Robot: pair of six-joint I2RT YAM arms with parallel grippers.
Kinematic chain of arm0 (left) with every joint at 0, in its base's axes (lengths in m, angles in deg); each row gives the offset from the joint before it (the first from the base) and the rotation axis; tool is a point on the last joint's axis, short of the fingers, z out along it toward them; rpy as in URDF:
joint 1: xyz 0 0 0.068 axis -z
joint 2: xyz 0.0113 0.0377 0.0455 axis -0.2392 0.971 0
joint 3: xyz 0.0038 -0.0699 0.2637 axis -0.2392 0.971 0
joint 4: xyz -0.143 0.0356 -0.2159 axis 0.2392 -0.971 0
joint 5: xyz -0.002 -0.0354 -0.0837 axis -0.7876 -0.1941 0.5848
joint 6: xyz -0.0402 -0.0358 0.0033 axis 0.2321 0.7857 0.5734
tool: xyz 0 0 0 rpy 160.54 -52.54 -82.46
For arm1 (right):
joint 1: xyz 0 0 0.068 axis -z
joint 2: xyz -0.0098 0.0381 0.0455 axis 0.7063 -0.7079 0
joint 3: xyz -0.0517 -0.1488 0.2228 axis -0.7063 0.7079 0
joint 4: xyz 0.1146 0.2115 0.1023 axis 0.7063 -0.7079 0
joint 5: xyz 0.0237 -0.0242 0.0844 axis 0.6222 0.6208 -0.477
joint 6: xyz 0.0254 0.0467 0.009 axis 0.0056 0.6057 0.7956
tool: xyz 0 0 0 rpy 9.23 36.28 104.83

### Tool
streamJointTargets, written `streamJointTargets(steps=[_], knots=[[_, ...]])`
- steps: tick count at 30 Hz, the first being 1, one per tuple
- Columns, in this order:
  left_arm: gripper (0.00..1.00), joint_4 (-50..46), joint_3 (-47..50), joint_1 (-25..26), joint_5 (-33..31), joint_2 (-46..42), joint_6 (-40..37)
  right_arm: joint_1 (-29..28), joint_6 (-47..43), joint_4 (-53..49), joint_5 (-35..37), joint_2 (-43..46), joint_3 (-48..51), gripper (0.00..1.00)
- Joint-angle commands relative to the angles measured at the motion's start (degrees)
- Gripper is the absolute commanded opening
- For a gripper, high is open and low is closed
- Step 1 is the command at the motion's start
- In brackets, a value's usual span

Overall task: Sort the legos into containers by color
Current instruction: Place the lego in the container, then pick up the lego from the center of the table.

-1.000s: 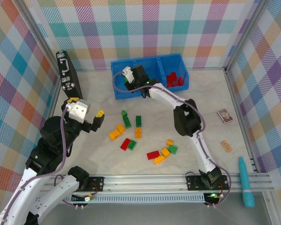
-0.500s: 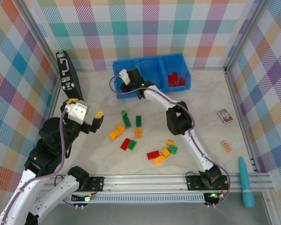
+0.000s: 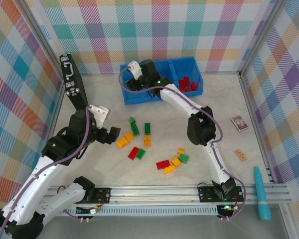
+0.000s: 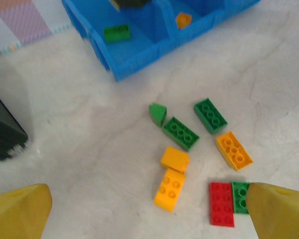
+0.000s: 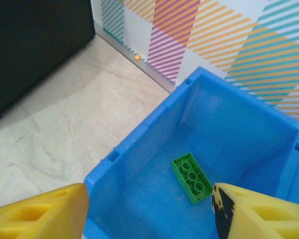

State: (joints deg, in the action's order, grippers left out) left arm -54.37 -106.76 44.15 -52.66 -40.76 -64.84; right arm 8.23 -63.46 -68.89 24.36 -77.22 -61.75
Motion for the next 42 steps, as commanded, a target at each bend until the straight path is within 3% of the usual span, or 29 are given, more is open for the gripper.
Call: streamJointTargets(steps=[1, 9, 16, 24, 30, 42], knots=[[1.00, -1.55, 2.13, 0.40, 0.79, 0.05, 10.09, 0.32, 1.13, 0.49, -1.89, 5.41, 4.21, 0.70], [1.00, 0.76, 6.63, 0.29, 0.70, 9.09, 22.99, 1.49, 3.73, -7.39, 2.60, 21.48, 17.72, 0.85], [1.00, 1.43, 11.04, -0.14, -1.26, 18.75, 39.24, 2.78, 7.01, -13.36, 5.48, 41.40, 37.90, 0.97], [1.00, 8.87, 14.85, -0.15, 1.10, 23.11, 44.50, 3.11, 12.36, -20.17, 6.41, 55.66, 50.24, 0.99], [1.00, 12.63, 14.75, -0.18, 2.18, 27.82, 48.34, 3.12, 14.30, -20.41, 4.78, 57.53, 55.43, 0.99], [1.00, 13.85, 11.76, 0.02, 0.96, 35.65, 44.84, 3.66, 13.35, -18.57, 5.06, 56.89, 57.51, 0.99]])
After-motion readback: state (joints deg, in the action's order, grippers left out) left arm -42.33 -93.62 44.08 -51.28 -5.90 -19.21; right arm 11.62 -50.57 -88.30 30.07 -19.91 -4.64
